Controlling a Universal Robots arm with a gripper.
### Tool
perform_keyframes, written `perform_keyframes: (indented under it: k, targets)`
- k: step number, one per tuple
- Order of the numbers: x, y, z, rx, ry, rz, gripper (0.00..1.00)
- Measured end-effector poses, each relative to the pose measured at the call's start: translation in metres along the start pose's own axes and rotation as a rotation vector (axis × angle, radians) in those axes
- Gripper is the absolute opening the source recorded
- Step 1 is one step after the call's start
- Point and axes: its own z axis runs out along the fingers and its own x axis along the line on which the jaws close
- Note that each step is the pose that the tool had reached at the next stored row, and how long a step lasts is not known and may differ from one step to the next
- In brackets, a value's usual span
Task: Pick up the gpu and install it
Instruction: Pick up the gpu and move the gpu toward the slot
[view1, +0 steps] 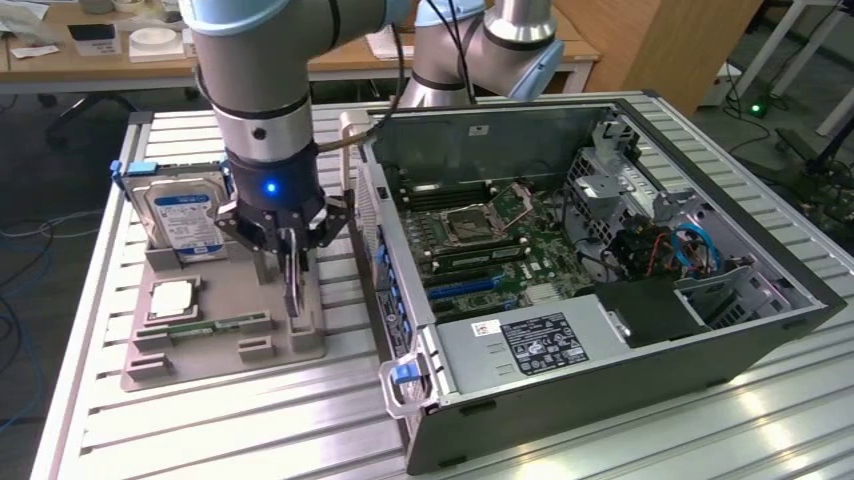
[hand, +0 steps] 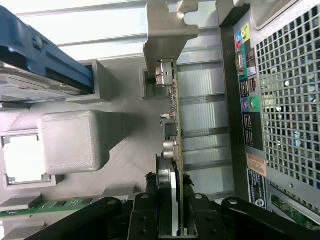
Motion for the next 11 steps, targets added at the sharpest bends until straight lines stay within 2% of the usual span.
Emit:
perform_keyframes:
  k: [8, 11]
  targets:
    - [0.0, 0.0006, -0.0192, 0.0, 0.0001, 0.0, 0.29]
    - [0.0, 0.0007, -0.0209, -0.0016, 0.0001, 0.0, 0.29]
